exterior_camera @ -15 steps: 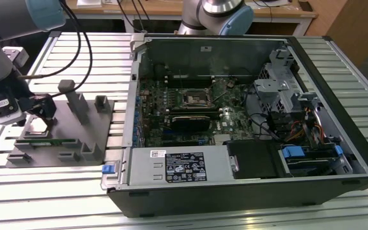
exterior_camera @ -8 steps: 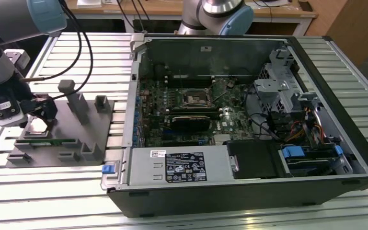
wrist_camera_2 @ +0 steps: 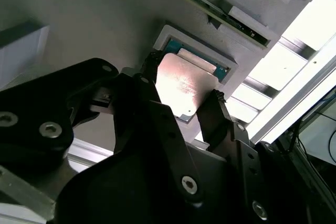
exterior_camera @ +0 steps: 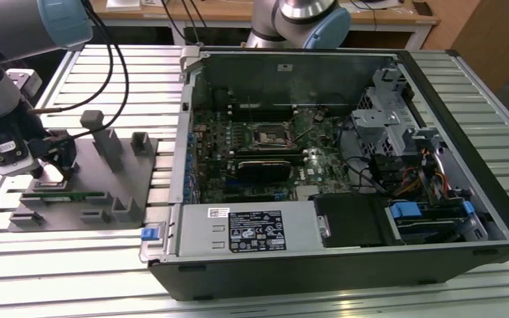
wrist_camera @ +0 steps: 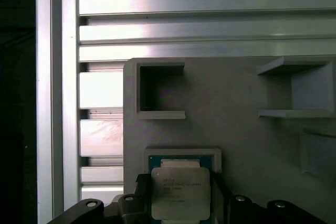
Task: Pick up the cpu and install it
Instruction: 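Pick up the cpu and move it towards the insertion slot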
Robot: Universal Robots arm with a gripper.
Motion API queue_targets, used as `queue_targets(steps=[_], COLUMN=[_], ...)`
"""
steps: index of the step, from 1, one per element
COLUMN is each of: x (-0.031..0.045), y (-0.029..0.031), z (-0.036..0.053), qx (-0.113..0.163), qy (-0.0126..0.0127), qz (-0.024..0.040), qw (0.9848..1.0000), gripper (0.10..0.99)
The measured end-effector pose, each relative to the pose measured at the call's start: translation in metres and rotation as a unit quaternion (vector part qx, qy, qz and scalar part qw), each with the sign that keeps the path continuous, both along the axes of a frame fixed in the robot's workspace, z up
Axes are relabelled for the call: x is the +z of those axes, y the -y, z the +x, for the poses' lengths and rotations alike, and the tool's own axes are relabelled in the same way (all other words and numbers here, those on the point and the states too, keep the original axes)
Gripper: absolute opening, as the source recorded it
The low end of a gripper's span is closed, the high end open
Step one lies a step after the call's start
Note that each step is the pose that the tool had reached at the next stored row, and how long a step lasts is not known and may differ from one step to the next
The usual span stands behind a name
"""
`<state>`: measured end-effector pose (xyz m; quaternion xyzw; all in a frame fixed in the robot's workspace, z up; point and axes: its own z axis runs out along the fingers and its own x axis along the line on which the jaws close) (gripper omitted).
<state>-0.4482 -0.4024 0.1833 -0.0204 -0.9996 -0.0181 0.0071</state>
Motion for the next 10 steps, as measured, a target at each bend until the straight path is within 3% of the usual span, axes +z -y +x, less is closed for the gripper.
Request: queue_targets(steps=[10], x=[-0.0005], y=[0.0000], z=[0.0023], qx=[0.000], qy=[0.0000], qz=[0.0000], qw=[1.0000], gripper=[0.584])
